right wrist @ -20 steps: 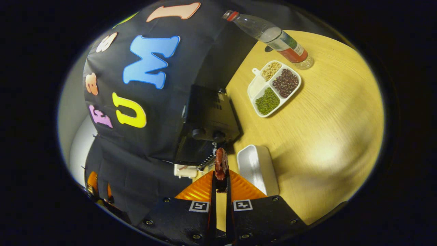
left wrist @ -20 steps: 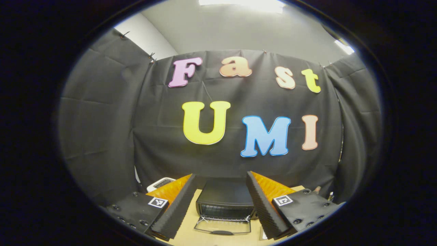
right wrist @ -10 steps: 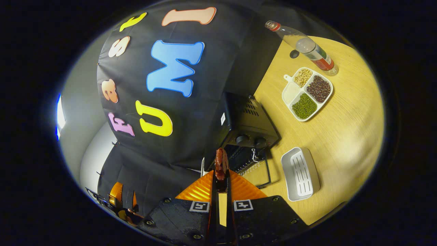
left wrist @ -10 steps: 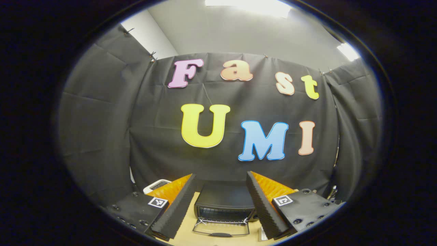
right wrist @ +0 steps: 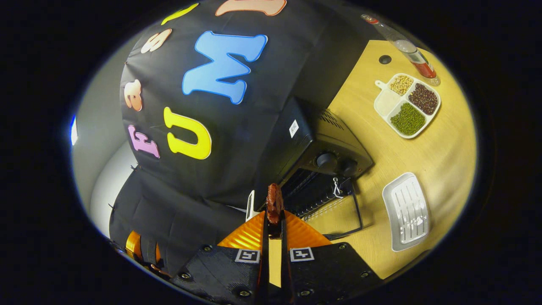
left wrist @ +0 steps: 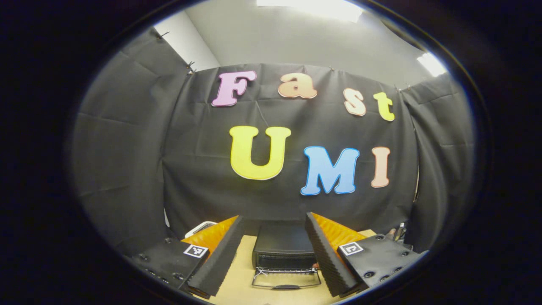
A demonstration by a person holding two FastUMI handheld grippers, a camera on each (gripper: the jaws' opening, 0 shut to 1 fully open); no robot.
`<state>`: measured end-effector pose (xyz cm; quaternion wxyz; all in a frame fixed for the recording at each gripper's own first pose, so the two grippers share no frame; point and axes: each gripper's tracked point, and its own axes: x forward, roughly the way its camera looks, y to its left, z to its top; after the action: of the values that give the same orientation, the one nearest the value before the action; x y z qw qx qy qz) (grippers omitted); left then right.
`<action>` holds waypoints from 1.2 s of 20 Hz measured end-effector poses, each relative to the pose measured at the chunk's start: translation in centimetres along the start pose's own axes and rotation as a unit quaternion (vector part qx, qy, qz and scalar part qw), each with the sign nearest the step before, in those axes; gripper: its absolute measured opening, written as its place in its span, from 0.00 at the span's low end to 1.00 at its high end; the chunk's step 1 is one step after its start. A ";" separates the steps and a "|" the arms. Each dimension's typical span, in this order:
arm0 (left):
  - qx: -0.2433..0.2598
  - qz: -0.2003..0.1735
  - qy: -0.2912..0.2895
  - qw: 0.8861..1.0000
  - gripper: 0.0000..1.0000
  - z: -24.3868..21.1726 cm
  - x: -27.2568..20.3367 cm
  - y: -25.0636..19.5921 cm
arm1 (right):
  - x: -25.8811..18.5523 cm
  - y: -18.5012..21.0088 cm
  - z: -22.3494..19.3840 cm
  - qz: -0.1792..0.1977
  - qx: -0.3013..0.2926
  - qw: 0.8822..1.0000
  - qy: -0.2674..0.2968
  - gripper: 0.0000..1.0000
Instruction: Open the electric oven with the left hand, put the food in, and close the electric oven.
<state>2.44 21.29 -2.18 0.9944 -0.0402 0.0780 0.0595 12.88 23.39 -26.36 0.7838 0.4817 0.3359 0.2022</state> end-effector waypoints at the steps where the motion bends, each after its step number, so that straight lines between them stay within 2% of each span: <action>1: -0.001 0.000 0.005 1.000 1.00 -0.3 -0.4 0.6 | 1.1 -0.1 -0.3 -0.008 -0.003 1.000 -0.001 0.11; 5: 0.006 0.004 0.013 1.000 1.00 -0.5 -1.3 3.2 | 5.8 -1.1 -1.6 -0.025 0.017 0.999 -0.010 0.11; 7: 0.005 0.006 0.008 1.000 0.96 0.2 -1.8 4.1 | 7.8 -1.9 -1.6 -0.030 0.052 0.998 -0.023 0.12; 12: -0.008 0.004 0.018 1.000 1.00 -1.1 -2.7 4.8 | 11.0 -5.1 -0.6 -0.058 0.127 0.985 -0.097 0.12; 17: -0.006 0.018 0.036 0.999 1.00 -2.4 -3.0 6.1 | 13.6 -6.3 0.1 -0.068 0.158 0.978 -0.120 0.12; 20: -0.016 0.031 0.050 0.998 1.00 -3.3 -2.7 6.9 | 15.1 -7.4 0.9 -0.088 0.176 0.970 -0.141 0.12; 21: -0.018 0.032 0.054 0.998 0.96 -3.6 -2.7 6.9 | 15.5 -7.9 1.0 -0.101 0.179 0.968 -0.145 0.12; 22: -0.018 0.034 0.057 0.998 1.00 -3.7 -2.5 6.9 | 15.8 -8.0 1.3 -0.106 0.185 0.965 -0.150 0.12; 24: -0.017 0.035 0.055 0.998 1.00 -3.6 -2.2 6.6 | 16.8 -8.7 1.4 -0.138 0.183 0.963 -0.143 0.14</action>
<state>-1.06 27.26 -5.84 0.9851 -0.0572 0.1325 0.0931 25.44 29.32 -39.22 0.7422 0.5900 0.3148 -0.0436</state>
